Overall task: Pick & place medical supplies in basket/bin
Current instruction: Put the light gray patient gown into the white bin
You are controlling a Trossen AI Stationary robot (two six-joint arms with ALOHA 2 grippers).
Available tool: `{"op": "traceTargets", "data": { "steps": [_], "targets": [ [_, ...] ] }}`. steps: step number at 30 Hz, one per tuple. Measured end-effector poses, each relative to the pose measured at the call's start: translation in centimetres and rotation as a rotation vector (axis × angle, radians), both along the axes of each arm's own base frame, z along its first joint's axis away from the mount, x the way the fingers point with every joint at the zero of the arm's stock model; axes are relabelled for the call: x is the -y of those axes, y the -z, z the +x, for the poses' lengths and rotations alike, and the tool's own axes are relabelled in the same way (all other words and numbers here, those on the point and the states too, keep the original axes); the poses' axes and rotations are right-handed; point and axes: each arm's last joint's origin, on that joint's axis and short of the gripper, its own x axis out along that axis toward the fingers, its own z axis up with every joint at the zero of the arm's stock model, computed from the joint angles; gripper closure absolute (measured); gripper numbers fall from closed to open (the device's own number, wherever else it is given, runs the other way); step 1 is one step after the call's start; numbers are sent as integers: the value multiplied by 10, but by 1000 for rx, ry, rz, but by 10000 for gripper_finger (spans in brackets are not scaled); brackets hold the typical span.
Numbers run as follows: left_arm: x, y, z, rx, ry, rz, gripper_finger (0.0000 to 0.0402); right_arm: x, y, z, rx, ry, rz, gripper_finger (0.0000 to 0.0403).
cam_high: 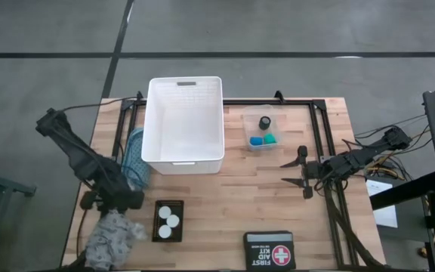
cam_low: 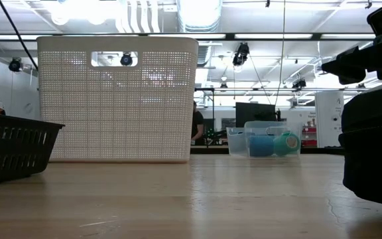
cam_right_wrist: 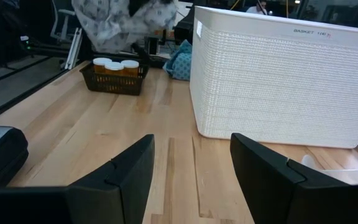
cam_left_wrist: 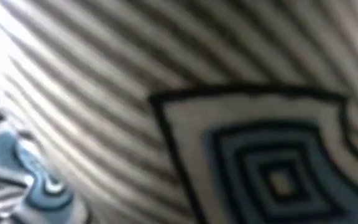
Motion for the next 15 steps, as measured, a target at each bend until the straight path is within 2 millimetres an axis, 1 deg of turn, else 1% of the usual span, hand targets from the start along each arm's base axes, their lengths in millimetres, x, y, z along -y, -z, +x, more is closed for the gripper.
{"op": "traceTargets", "data": {
  "steps": [3,7,15],
  "targets": [
    [-3,-22,-1,54,-19,31,284,0,0,0,0,0,0,197],
    [-10,-44,-3,147,-59,115,284,0,0,0,0,0,0,197],
    [-22,-75,-1,431,-144,317,284,0,0,0,0,0,0,197]
  ]
}}
